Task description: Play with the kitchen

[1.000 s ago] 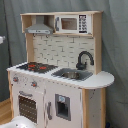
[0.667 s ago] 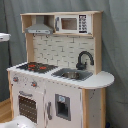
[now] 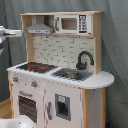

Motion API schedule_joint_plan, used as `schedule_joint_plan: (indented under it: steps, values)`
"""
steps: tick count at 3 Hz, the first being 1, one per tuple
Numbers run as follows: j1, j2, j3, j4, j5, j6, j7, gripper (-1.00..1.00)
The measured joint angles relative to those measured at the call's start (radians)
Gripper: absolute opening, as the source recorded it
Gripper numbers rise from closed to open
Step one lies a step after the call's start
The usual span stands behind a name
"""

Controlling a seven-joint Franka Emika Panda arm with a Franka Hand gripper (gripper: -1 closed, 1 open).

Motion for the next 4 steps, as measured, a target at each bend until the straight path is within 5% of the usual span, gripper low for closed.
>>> schedule_joint_plan:
  steps: [4]
  values:
    - [-0.168,0.217,-0.001,0.032,0.000,0.283,-0.122,1.00]
